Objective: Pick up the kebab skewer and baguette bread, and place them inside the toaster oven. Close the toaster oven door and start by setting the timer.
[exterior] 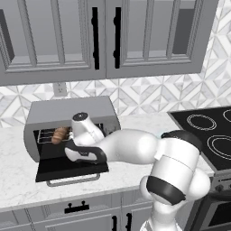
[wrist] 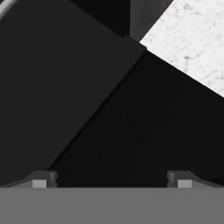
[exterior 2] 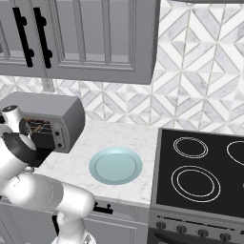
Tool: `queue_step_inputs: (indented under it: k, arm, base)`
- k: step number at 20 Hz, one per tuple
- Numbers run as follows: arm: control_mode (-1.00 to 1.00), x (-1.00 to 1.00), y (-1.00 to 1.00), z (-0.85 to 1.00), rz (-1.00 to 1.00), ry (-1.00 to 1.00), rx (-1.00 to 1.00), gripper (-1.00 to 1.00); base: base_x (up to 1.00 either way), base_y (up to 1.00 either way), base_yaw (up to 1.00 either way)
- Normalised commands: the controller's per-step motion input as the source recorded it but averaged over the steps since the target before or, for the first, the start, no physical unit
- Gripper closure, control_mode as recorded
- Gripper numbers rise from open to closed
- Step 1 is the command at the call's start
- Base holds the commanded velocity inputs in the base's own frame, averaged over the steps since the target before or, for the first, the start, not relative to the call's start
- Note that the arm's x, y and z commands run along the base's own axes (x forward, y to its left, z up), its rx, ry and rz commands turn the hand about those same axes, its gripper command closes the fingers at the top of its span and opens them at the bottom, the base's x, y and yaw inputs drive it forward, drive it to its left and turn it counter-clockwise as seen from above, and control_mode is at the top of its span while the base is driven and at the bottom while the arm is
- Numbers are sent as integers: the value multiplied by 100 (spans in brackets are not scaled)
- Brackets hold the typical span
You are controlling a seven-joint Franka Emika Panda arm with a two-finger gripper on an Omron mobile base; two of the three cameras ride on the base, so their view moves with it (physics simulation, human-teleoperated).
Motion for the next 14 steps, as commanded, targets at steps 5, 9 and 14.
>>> queue_step_inputs:
  k: [5,9,14]
  arm:
    - [-100,4,0,0,-12,0,0,-100]
    - [-100,0,0,0,-10,0,0,-100]
    - [-100,-23,0,0,-5,0,0,-100]
  base:
    - [0,0,0]
    - [0,0,0]
    - [0,0,0]
